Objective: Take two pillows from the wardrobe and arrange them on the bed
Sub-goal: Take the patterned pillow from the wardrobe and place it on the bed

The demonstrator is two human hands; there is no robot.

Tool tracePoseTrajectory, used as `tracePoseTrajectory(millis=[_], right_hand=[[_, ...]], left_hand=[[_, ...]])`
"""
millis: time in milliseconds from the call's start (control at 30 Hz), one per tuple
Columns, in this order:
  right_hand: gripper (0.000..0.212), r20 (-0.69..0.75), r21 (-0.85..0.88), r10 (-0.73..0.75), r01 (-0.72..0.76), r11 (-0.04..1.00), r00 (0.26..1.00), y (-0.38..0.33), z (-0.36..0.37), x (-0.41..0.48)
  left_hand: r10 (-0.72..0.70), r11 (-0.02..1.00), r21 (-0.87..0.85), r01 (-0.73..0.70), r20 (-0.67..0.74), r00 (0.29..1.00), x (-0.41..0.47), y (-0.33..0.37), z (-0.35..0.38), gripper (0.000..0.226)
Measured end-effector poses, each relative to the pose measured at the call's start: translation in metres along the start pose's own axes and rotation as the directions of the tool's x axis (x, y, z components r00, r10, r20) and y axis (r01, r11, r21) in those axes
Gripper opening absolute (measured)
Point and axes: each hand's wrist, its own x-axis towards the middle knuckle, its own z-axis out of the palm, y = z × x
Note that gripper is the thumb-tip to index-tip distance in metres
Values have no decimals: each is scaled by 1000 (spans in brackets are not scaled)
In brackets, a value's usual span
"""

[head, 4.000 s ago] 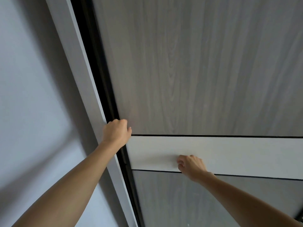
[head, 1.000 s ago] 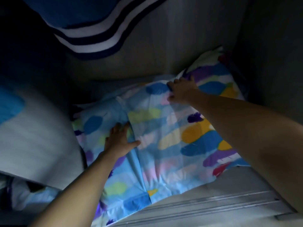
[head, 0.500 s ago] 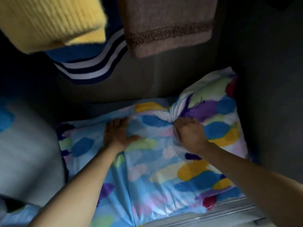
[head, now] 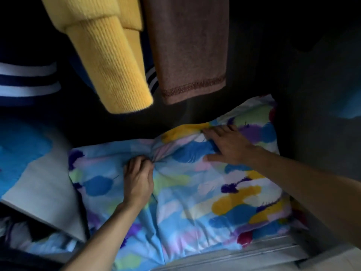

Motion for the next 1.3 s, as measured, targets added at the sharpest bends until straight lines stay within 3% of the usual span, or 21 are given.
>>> tracePoseTrajectory(millis=[133,267,367,433,500,567,633,733,833,933,1033,1167,1300], right_hand=[[83,-2,-148,7,-7,989,1000,-8,-7,10],[63,-154,-85,-54,42,995,987,-18,-5,-8],[55,-124,-62,-61,54,997,990,-32,-12,-27],[51,-43,-33,-69,67,997,997,-42,-22,-39],[50,35,-12,-59,59,998,998,-51,-37,-53],[52,98,-2,-23,23,1000,995,-59,-55,-73],[59,147,25,7,-11,1000,989,-68,-72,-95],[73,325,76,59,-88,993,944,-78,-96,-132],[65,488,159,94,-194,968,868,-79,-127,-170],[58,577,169,70,-202,965,814,-84,-175,-193],[61,538,187,17,-139,973,843,-83,-238,-197],[60,320,138,5,-52,989,947,-75,-324,-207],[54,475,87,34,-85,993,879,-70,-383,-228]], left_hand=[[-24,998,65,19,78,997,4,4,-6,27],[-29,999,48,17,254,967,18,-2,-15,35],[-28,999,46,9,430,903,42,-1,-31,35],[-21,1000,-2,27,598,801,56,2,-45,63],[-37,996,-19,86,789,613,62,11,-60,78],[-63,998,55,32,889,454,57,24,-74,79],[-68,996,83,-20,912,404,46,37,-89,66],[-36,991,87,-104,909,416,22,63,-120,54],[-38,993,83,-89,908,418,-10,95,-168,47],[-61,992,100,-74,910,411,-27,116,-223,36],[-69,993,105,-60,899,432,-17,126,-279,29],[-32,995,71,-67,886,462,13,146,-357,29],[31,993,28,-112,867,497,38,175,-430,41]])
